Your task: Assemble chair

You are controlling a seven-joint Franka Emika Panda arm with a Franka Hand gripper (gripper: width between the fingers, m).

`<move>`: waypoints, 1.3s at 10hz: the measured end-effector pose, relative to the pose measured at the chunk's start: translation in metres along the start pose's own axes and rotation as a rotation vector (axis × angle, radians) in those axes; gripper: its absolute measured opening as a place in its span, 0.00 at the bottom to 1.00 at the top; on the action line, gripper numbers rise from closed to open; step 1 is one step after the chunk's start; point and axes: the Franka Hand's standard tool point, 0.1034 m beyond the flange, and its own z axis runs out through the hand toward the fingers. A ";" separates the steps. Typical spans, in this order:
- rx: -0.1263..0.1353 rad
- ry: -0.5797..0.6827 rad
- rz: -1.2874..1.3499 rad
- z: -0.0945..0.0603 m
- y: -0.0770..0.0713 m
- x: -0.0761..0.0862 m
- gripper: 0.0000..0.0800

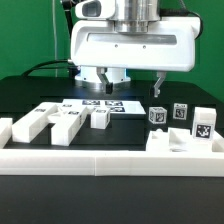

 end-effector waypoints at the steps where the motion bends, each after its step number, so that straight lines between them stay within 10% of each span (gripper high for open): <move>1: 0.000 -0.001 0.000 0.000 0.000 0.000 0.81; 3: -0.001 -0.002 0.001 0.001 0.002 -0.001 0.81; 7: -0.015 -0.032 -0.055 0.020 0.059 -0.023 0.81; 13: -0.016 -0.202 -0.059 0.031 0.067 -0.040 0.81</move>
Offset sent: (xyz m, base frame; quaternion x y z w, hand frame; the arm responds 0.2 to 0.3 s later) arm -0.0349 -0.0269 -0.0073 0.0269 -0.0210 0.0348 0.9988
